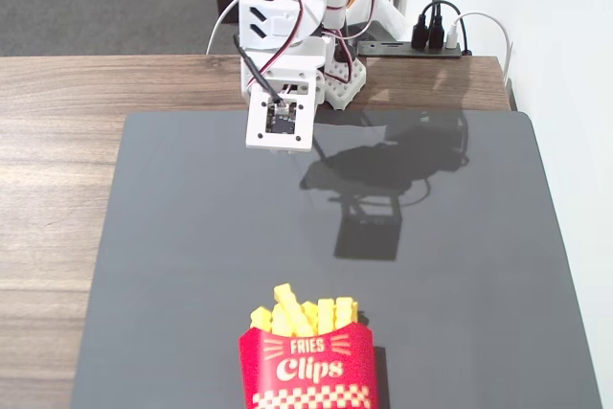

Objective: Grab a fry

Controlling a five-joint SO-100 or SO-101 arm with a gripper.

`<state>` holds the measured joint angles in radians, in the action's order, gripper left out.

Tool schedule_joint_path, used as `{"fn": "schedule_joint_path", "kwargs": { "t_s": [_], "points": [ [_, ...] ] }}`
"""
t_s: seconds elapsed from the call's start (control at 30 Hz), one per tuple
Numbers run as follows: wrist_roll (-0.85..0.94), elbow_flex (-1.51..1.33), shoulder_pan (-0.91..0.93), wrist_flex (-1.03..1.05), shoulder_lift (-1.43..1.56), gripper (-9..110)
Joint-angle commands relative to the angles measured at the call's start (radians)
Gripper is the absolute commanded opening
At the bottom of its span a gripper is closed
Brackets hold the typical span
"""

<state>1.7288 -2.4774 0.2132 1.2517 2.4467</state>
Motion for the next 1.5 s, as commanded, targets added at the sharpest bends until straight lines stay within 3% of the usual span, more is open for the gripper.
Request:
{"fn": "schedule_joint_path", "kwargs": {
  "t_s": [0.0, 0.2, 0.8, 1.47],
  "points": [
    [0.038, 0.115, 0.038, -0.032, -0.098, 13],
    [0.075, 0.281, 0.061, -0.057, -0.288, 21],
    [0.061, 0.798, -0.046, -0.092, -0.796, 20],
    [0.054, 1.170, -0.095, -0.077, -1.095, 20]
  ]
}}
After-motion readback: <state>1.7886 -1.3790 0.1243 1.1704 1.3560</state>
